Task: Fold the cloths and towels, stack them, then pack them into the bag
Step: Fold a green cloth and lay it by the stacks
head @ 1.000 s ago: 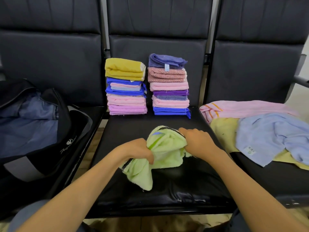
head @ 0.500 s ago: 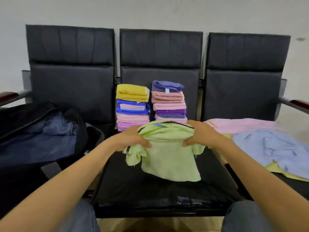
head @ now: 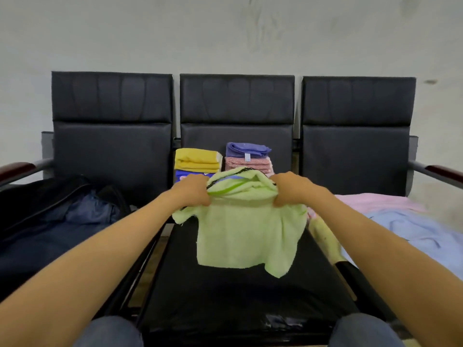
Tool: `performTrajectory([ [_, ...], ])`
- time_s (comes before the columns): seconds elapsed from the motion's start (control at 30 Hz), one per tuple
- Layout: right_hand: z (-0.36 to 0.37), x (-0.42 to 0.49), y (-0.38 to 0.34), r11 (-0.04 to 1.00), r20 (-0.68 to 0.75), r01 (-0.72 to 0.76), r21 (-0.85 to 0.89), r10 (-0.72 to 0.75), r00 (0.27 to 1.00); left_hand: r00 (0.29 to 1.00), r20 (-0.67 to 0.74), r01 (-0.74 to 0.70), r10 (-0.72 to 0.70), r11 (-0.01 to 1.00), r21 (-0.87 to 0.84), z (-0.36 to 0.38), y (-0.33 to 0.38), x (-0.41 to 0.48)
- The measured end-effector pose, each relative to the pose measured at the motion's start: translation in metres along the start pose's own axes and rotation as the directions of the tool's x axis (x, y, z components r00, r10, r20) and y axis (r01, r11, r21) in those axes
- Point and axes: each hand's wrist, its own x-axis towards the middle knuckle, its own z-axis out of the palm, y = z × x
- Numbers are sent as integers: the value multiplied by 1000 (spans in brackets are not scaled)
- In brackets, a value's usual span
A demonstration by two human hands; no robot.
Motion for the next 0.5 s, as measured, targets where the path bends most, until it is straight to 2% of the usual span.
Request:
performTrajectory([
  [0.07, 19, 12, -5, 995, -168, -36, -98, 19, 986, 985, -175, 2, 14, 996, 91, 19, -5, 7],
  [0.13, 31, 25, -8, 985, -359, -32, -170, -31, 933, 948, -317, 25, 29, 986, 165, 32, -11, 14],
  [0.2, 42, 37, -7, 961, -550, -4, -278, -156, 821, 918, -390, 39, 73, 962, 270, 40, -16, 20],
  [0.23, 49, 43, -5, 944, -599, 9, -331, -218, 771, 914, -394, 37, 97, 947, 320, 45, -19, 21],
  [0.27, 57, 47, -4, 931, -601, 21, -365, -253, 758, 916, -383, 28, 115, 937, 348, 52, -23, 22],
  [0.3, 65, 47, -4, 919, -579, 26, -395, -271, 769, 929, -351, 16, 116, 936, 352, 62, -28, 22],
  [0.37, 88, 48, -3, 908, -421, 92, -409, -277, 864, 967, -239, -9, 85, 953, 304, 89, -42, 21],
  [0.43, 116, 43, -1, 925, -144, 158, -345, -219, 965, 998, -59, -3, 16, 977, 211, 122, -55, 18],
  [0.5, 139, 35, 1, 953, 149, 218, -212, -189, 971, 982, 175, 66, -75, 996, 57, 151, -65, 12],
])
